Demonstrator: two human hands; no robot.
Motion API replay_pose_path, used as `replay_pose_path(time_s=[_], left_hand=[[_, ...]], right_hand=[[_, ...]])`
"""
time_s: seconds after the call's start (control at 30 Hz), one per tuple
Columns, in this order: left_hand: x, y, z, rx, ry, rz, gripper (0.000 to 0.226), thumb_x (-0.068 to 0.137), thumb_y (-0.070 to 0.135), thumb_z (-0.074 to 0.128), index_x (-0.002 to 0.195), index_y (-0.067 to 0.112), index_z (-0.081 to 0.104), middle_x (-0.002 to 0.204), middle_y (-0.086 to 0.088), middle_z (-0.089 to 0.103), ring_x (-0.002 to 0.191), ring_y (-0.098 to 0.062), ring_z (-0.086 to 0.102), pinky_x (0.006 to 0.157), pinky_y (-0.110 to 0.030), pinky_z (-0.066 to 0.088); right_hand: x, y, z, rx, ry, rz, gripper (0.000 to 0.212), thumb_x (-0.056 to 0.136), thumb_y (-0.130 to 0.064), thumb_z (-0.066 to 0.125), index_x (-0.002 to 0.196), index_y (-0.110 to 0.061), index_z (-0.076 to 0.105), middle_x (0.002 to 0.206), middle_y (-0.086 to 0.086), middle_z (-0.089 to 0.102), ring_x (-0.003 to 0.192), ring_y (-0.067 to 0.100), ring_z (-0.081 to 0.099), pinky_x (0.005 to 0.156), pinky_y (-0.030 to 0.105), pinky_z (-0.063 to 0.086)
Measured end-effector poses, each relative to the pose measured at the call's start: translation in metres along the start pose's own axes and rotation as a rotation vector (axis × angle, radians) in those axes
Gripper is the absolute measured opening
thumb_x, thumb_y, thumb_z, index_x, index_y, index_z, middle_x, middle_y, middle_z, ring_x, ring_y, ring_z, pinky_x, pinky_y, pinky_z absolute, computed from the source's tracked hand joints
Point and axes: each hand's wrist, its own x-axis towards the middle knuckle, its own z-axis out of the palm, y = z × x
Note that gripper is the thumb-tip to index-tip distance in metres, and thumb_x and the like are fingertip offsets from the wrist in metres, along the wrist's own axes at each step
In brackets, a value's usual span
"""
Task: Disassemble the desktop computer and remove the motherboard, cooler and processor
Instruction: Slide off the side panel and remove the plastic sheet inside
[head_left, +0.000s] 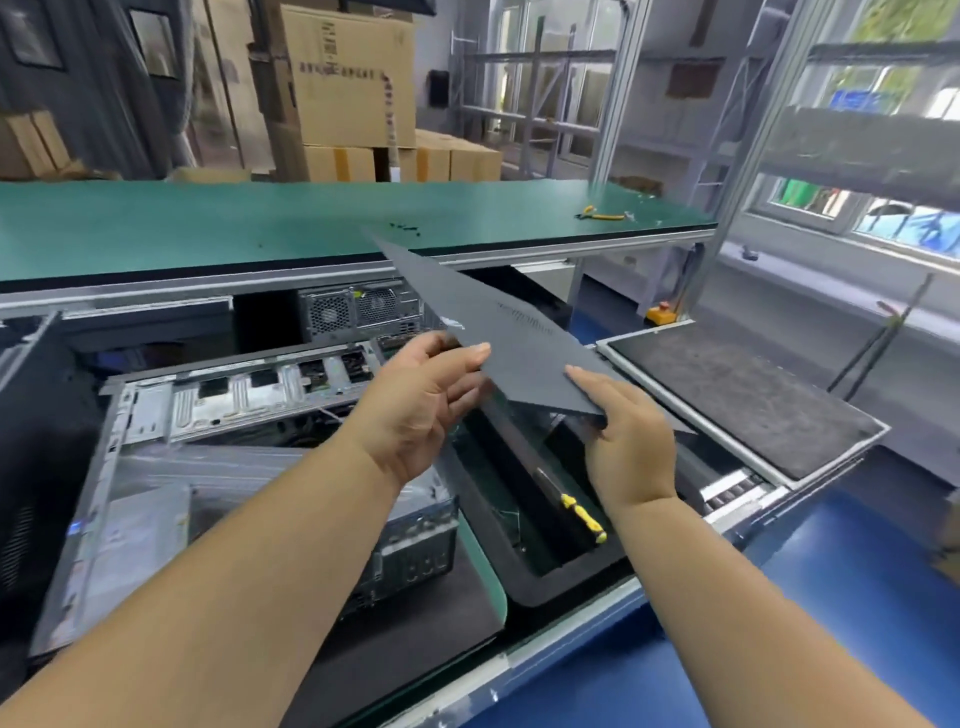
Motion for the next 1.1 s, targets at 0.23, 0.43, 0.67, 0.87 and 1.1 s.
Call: replay_pose_path(time_s=[0.23,0.43,0.67,0.87,1.1], left_hand=[[0.049,-0.006,-0.005,-0.049,-0.023,-0.057,0.067,0.087,0.048,0.056,0.143,0.017,0.039,0.124,-0.014,0.066,0.112,-0.029,0.065,0.095,-0.04,0.054],[0.08,-0.028,-0.032,-0.165,0.133,-0.075,0.051,0.099,0.044,0.041,0.137,0.01,0.047,0.122,-0.016,0.066,0.114,-0.027,0.064,0.101,-0.039,0.046],[0.106,-0.049,-0.036,-0.181,0.213,-0.072,0.047,0.098,0.042,0.044,0.131,0.01,0.053,0.121,-0.014,0.068,0.114,-0.026,0.064,0.101,-0.038,0.047],[0.113,-0.055,-0.048,-0.191,0.283,-0.04,0.047,0.093,0.041,0.049,0.126,0.009,0.057,0.121,-0.013,0.068,0.116,-0.026,0.063,0.098,-0.034,0.049],[0.104,-0.066,-0.066,-0.212,0.322,-0.014,0.052,0.084,0.041,0.054,0.125,0.008,0.059,0.116,-0.012,0.069,0.113,-0.024,0.064,0.098,-0.034,0.048]], right_hand=[[0.034,0.072,-0.002,0.204,0.16,0.301,0.008,0.093,-0.026,0.064,0.089,-0.032,0.068,0.073,-0.021,0.061,0.07,-0.006,0.055,0.066,0.023,0.041],[0.047,0.131,0.015,0.232,0.188,0.465,0.013,0.094,-0.031,0.063,0.082,-0.033,0.062,0.069,-0.017,0.059,0.067,-0.006,0.056,0.065,0.021,0.039],[0.067,0.187,0.053,0.392,0.187,0.671,0.009,0.093,-0.032,0.064,0.096,-0.026,0.07,0.087,-0.007,0.066,0.081,0.013,0.057,0.086,0.037,0.049],[0.071,0.218,0.078,0.43,0.123,0.737,0.01,0.088,-0.041,0.063,0.088,-0.033,0.069,0.073,-0.01,0.059,0.073,0.017,0.052,0.076,0.039,0.047],[0.061,0.236,0.107,0.493,0.141,0.801,0.011,0.089,-0.04,0.061,0.081,-0.037,0.068,0.067,-0.012,0.057,0.069,0.011,0.05,0.066,0.023,0.045]])
